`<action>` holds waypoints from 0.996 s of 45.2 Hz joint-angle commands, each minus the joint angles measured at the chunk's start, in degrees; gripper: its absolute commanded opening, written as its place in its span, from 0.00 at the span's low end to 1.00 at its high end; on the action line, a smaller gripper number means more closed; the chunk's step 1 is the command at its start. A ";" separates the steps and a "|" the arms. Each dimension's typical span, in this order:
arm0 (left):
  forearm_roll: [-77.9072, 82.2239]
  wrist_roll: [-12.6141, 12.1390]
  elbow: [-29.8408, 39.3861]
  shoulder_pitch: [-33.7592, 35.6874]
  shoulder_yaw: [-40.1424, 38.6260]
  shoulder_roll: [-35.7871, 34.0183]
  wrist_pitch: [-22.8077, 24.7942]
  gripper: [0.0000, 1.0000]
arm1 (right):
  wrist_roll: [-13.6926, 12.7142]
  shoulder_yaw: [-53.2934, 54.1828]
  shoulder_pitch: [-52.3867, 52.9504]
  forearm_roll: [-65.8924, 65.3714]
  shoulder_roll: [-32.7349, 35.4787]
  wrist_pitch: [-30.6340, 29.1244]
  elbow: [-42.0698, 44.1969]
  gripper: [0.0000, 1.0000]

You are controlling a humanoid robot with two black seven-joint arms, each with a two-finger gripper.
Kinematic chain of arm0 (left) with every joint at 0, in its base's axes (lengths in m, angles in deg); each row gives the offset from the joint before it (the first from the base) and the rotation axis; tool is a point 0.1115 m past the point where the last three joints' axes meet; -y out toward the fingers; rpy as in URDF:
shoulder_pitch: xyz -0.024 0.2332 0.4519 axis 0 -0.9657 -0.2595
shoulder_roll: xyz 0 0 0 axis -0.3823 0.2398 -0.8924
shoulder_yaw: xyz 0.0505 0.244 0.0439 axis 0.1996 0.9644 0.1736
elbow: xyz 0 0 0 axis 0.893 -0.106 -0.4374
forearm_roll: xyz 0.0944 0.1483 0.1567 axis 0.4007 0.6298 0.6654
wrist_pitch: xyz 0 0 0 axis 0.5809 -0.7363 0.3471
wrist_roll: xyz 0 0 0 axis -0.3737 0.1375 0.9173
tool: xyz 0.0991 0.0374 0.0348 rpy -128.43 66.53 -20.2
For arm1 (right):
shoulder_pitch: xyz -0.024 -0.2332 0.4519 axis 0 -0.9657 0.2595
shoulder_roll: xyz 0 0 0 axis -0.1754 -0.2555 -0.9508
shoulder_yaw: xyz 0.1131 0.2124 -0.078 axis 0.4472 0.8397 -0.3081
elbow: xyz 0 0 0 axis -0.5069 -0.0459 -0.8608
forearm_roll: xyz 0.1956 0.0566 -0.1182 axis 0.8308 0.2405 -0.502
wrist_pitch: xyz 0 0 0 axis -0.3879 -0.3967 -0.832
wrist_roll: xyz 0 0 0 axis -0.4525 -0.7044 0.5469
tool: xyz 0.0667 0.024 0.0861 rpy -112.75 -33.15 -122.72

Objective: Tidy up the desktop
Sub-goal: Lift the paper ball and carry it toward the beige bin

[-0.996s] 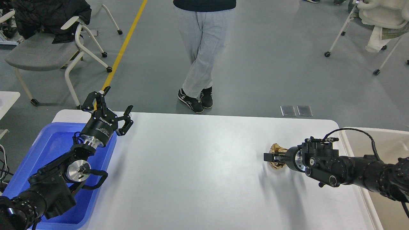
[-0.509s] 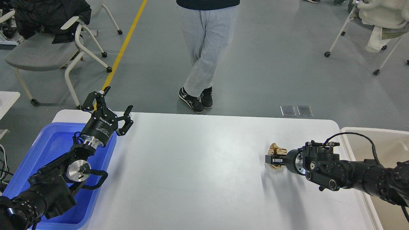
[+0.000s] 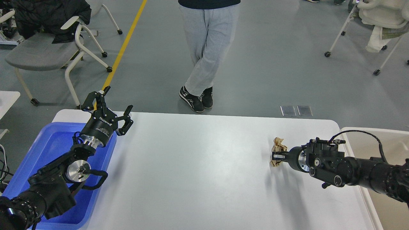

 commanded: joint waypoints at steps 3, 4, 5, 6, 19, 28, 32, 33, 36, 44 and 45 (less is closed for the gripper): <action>-0.01 0.00 0.00 0.00 0.00 0.00 0.00 1.00 | 1.47 0.27 7.56 7.58 10.86 -0.51 -13.08 0.00; -0.01 0.00 0.00 0.00 0.00 0.00 0.00 1.00 | 1.47 0.18 8.35 7.67 11.92 -0.77 -14.13 0.00; -0.01 0.00 0.00 0.00 0.00 0.00 0.00 1.00 | 1.47 0.18 9.05 7.76 12.71 -0.95 -15.02 0.00; -0.01 0.00 0.00 0.00 0.00 0.00 0.00 1.00 | 1.47 0.35 9.58 7.85 13.59 -1.30 -15.89 0.00; 0.08 0.00 0.00 0.00 0.00 0.00 0.00 1.00 | 1.47 0.09 21.18 7.94 27.30 -5.96 -27.94 0.00; -0.01 0.00 0.00 0.00 0.00 0.00 0.00 1.00 | 1.39 -0.44 28.30 8.20 34.68 -9.47 -32.78 0.00; 0.08 0.00 0.00 0.00 0.00 0.00 0.00 1.00 | 1.30 -0.44 30.15 8.20 37.15 -10.62 -33.39 0.00; -0.01 0.00 0.00 0.00 0.00 0.00 0.00 1.00 | 1.21 -0.44 30.50 8.20 37.76 -10.71 -33.39 0.00; 0.08 0.00 0.00 0.00 0.00 0.00 0.00 1.00 | 1.03 -0.53 30.94 8.20 39.26 -10.80 -33.22 0.00; 0.08 0.00 0.00 0.00 0.00 0.00 0.00 1.00 | 0.51 -0.61 30.24 10.30 42.07 -9.22 -30.06 0.00; 0.08 0.00 0.00 0.00 0.00 0.00 0.00 1.00 | 0.51 -0.70 29.98 11.36 42.34 -8.87 -29.18 0.00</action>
